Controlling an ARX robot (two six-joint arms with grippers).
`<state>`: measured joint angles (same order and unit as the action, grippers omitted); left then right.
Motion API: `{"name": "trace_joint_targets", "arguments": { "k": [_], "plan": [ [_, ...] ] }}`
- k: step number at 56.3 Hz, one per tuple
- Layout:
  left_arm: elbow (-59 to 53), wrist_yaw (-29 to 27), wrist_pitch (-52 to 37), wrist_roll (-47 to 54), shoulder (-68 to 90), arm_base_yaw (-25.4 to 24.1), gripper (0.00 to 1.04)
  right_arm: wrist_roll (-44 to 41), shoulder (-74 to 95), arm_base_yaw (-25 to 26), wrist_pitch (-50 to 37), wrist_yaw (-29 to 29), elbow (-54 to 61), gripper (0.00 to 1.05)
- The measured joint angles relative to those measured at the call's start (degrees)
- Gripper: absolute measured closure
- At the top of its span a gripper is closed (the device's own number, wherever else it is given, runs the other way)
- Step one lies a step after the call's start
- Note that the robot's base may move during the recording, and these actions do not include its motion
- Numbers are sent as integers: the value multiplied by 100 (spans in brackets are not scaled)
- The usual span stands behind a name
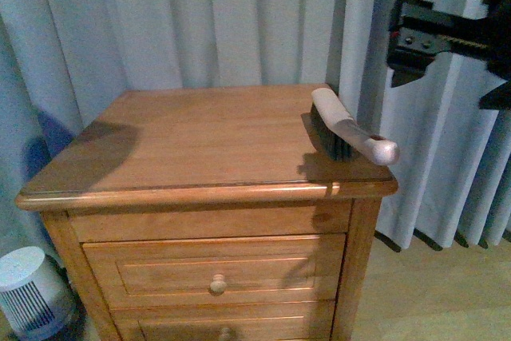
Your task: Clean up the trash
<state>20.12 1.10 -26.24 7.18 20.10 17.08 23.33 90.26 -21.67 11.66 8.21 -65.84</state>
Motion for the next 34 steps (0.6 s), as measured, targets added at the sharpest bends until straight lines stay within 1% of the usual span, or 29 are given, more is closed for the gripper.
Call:
{"name": "trace_joint_targets", "arguments": {
  "k": [12,17,34],
  "plan": [
    [0,0,0,0,0,0,77,592,1012,-201,457,-302,-911,7],
    [0,0,0,0,-2,0,77,748,1261,-254,588,-332,-1169,7],
    [0,0,0,0,-2,0,77,1034,1757,-407,935,-374,-1652,7]
  ]
}}
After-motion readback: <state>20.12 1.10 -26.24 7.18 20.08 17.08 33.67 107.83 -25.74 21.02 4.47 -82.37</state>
